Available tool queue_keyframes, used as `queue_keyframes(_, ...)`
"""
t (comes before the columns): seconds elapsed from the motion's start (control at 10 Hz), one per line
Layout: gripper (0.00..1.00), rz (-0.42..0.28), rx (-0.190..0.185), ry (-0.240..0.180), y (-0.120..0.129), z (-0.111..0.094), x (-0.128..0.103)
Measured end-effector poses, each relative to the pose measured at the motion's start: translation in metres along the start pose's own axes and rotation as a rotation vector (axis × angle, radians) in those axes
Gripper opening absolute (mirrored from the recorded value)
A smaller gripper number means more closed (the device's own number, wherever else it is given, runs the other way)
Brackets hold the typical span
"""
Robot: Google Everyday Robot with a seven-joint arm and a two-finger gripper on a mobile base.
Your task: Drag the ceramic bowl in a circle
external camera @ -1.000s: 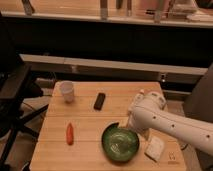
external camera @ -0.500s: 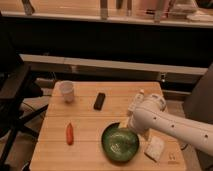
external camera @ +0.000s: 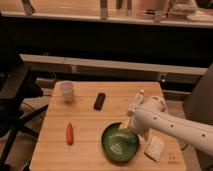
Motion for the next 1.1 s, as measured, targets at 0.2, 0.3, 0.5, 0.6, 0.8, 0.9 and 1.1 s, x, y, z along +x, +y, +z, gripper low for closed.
queue_keyframes(0.2, 0.8, -0.01, 0.003, -0.011, 0.001, 0.006, 0.001)
queue_keyframes(0.3, 0.8, -0.01, 0.003, -0.011, 0.001, 0.006, 0.001)
queue_keyframes(0.5, 0.8, -0.022, 0.01, -0.031, 0.003, 0.023, 0.004)
queue_keyframes(0.6, 0.8, -0.023, 0.014, -0.035, 0.004, 0.024, 0.005)
queue_keyframes(0.8, 0.8, -0.026, 0.015, -0.048, 0.003, 0.028, 0.006)
queue_keyframes(0.9, 0.8, -0.029, 0.016, -0.056, 0.002, 0.031, 0.007)
queue_keyframes(1.1, 0.8, -0.034, 0.019, -0.066, 0.001, 0.035, 0.008)
